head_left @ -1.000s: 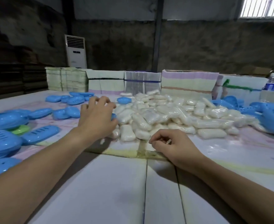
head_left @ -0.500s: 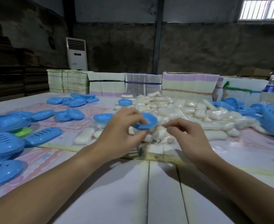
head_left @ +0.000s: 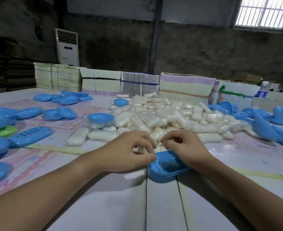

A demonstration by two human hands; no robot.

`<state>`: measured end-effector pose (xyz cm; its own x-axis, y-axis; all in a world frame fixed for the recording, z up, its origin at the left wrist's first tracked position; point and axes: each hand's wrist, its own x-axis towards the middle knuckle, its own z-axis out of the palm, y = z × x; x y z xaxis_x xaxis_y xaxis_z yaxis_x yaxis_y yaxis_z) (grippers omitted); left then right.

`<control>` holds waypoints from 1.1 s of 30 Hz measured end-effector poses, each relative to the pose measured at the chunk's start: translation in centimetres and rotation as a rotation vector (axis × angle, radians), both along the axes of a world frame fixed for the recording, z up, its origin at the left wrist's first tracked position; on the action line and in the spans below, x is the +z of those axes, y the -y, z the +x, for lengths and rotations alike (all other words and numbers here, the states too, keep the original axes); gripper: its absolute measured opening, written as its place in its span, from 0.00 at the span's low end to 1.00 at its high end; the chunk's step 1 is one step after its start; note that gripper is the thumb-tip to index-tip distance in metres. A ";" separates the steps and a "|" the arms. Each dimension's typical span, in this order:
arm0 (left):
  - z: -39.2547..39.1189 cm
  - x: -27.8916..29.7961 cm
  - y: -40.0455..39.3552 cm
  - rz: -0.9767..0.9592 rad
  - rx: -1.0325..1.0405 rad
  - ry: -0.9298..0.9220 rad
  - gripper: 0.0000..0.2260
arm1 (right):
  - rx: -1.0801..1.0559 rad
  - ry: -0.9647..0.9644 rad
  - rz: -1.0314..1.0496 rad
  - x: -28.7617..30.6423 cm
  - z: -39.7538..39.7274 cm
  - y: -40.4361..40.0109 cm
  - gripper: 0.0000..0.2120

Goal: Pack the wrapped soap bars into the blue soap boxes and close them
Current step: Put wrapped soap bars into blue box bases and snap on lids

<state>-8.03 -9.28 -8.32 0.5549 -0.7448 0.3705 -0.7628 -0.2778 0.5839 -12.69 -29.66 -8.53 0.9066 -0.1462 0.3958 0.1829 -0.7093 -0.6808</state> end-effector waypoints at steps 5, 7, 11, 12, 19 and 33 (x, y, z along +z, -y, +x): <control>0.1 -0.4 0.5 0.122 -0.001 0.003 0.13 | -0.093 0.145 -0.006 1.0 0.6 0.2 0.06; 0.4 -0.4 0.5 0.091 0.027 -0.019 0.09 | -0.112 0.181 -0.159 2.1 1.5 -0.1 0.07; 0.9 -0.6 0.5 0.087 -0.002 -0.052 0.05 | -0.164 0.036 -0.593 3.4 4.5 -1.7 0.26; 0.9 -0.6 0.4 0.081 -0.009 -0.057 0.07 | -0.178 -0.019 -0.656 3.5 5.3 -2.2 0.28; 1.2 -0.7 0.2 0.041 0.007 -0.065 0.19 | -0.219 -0.013 -0.685 2.8 7.5 -3.2 0.24; 0.4 -0.2 0.5 0.070 0.001 -0.082 0.10 | -0.138 0.216 -0.923 3.1 6.9 -1.9 0.14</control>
